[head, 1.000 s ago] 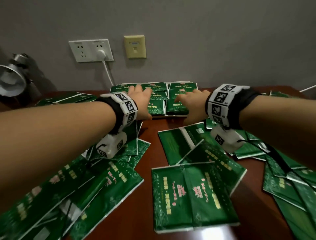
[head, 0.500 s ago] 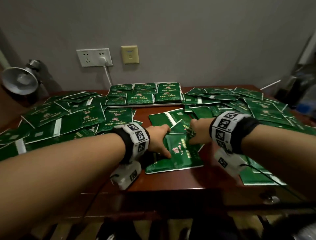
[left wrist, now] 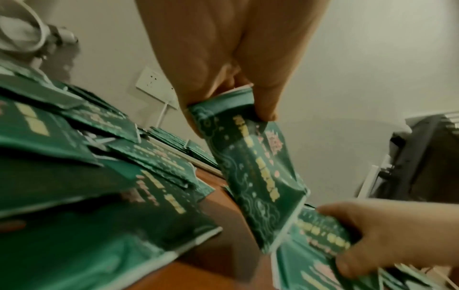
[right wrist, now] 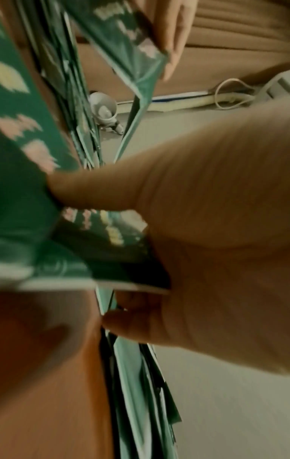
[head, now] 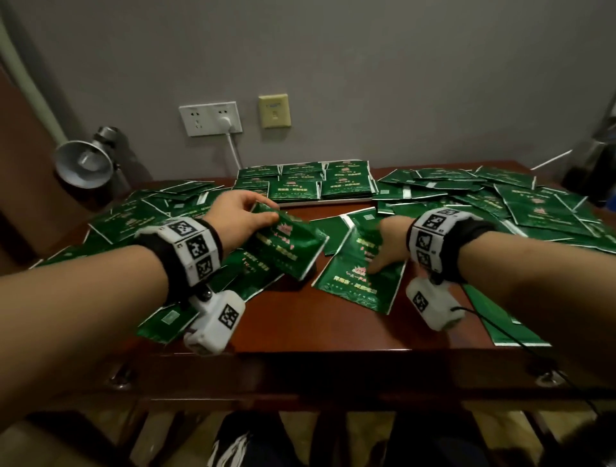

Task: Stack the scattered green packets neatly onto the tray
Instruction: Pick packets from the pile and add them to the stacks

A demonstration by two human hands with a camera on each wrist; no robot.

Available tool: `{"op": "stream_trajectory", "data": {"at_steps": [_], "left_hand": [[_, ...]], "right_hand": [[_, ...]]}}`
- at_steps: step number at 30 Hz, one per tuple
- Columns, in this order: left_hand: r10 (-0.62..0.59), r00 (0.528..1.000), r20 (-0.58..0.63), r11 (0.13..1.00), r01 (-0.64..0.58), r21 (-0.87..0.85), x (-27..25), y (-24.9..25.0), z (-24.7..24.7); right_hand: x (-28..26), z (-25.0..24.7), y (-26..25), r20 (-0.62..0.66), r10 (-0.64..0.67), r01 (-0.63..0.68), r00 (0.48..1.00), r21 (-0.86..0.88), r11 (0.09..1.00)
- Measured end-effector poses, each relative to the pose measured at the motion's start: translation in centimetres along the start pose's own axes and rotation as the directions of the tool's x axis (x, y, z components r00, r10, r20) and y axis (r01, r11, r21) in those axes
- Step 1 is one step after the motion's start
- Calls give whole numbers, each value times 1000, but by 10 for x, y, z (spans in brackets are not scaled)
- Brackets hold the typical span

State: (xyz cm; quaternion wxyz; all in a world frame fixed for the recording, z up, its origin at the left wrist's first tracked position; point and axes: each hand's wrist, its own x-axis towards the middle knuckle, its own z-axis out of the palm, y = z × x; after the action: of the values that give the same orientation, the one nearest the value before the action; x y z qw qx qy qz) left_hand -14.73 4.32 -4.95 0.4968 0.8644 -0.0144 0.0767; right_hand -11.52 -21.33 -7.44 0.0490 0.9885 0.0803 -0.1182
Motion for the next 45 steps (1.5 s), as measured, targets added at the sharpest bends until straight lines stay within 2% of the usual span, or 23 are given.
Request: {"op": "stream_trajectory", "data": {"at_steps": [5,8,10,13,15,17,19,21,23,24,26,28,30,33,36,40,43,45], "left_hand": [[89,984,-157,995,-80,59,1,3,-16],[118,958,-262,986,-82,146,9,6,-24],[119,949,-291,988,-83,132,10,10,-25],[98,956,-278,995,-103,-3,10,11,-21],[107,942,-317,994,-107,15,12,6,-16],[84,928,-364,995,-56,85,15,-3,-7],[-5,919,-394,986,71,153,18,-16,2],[-153,937,-313,946,231,228,17,-28,11],[-267,956,-123,850,294,438,15,-40,20],[-266,963,-49,777,244,581,14,-43,23],[-144,986,81,662,35,749,12,-43,28],[-66,961,267,644,-163,748,10,-41,33],[-77,923,376,616,-252,747,10,-41,36],[-82,919,386,567,-276,776,11,-43,37],[-97,914,395,584,-269,766,12,-42,37],[-164,908,387,613,-213,760,12,-41,39],[-134,930,343,603,-198,772,14,-40,39],[-129,942,309,593,-176,786,14,-40,39]], "right_hand": [[3,-32,-1,-134,14,11,991,189,982],[-2,-60,2,-311,91,14,946,320,947],[-7,-74,2,-370,123,34,921,390,920],[-14,-78,-7,-302,113,56,947,500,864],[-16,-67,-16,-193,76,40,978,535,844],[-13,-48,-24,-52,38,-12,998,431,902],[-9,-31,-32,49,8,-18,999,196,980],[-4,-19,-37,70,-43,42,997,23,999],[-2,-12,-40,76,-122,124,990,-15,992],[-1,-10,-42,88,-174,175,981,-8,984],[2,-8,-43,95,-285,285,954,17,958],[7,-8,-45,90,-355,358,931,-25,933],[11,-8,-46,98,-368,378,925,-113,919],[10,-6,-45,158,-313,334,936,-130,934],[7,-1,-41,193,-244,272,950,-134,953],[8,0,-39,117,-125,145,985,-184,972],[2,-9,-39,67,-46,60,997,-211,976],[-1,-14,-39,5,-53,52,999,-235,971]]}}
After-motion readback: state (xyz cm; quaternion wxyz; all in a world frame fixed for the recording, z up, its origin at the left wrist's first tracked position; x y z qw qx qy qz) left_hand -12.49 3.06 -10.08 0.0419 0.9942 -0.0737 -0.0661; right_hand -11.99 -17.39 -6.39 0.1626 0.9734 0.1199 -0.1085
